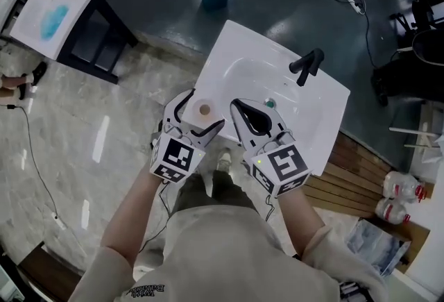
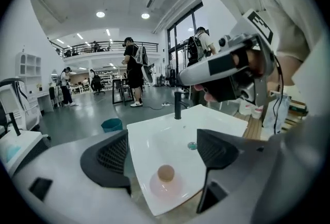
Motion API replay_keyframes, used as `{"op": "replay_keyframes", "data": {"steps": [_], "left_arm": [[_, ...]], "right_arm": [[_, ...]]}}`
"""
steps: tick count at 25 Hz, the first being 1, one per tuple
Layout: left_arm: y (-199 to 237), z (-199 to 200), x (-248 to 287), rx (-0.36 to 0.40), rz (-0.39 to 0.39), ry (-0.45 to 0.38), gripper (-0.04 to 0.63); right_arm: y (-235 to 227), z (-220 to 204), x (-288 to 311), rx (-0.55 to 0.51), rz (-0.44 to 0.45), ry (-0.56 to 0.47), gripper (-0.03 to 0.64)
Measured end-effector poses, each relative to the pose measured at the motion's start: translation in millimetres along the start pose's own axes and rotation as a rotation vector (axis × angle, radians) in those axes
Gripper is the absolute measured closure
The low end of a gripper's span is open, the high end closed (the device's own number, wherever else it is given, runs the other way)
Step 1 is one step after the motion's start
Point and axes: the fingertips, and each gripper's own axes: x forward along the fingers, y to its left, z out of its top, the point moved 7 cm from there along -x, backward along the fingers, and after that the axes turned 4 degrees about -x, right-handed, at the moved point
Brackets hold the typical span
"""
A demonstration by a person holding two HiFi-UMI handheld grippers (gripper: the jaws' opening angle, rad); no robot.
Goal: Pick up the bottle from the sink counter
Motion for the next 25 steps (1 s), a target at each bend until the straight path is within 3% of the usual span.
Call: {"op": "replay_keyframes", "data": {"steps": [4, 10, 18, 25], "left_arm": [[0, -25, 24, -0.011, -0.05, 0.001, 0.204], [5, -76, 57, -0.041, -0.084, 0.086, 0.202], [9, -122, 87, -0.042, -0.094, 0.157, 0.201], [9, -140, 101, -0.032, -0.08, 0.175, 0.201]], "right_arm": [[-2, -18, 12, 0.011, 0.015, 0.036, 0.618], [-4, -44, 29, 0.03, 0.024, 0.091, 0.618], [-9, -80, 49, 0.007, 0.014, 0.175, 0.618], [-5, -90, 62, 0.027, 0.088, 0.097, 0.618]]}}
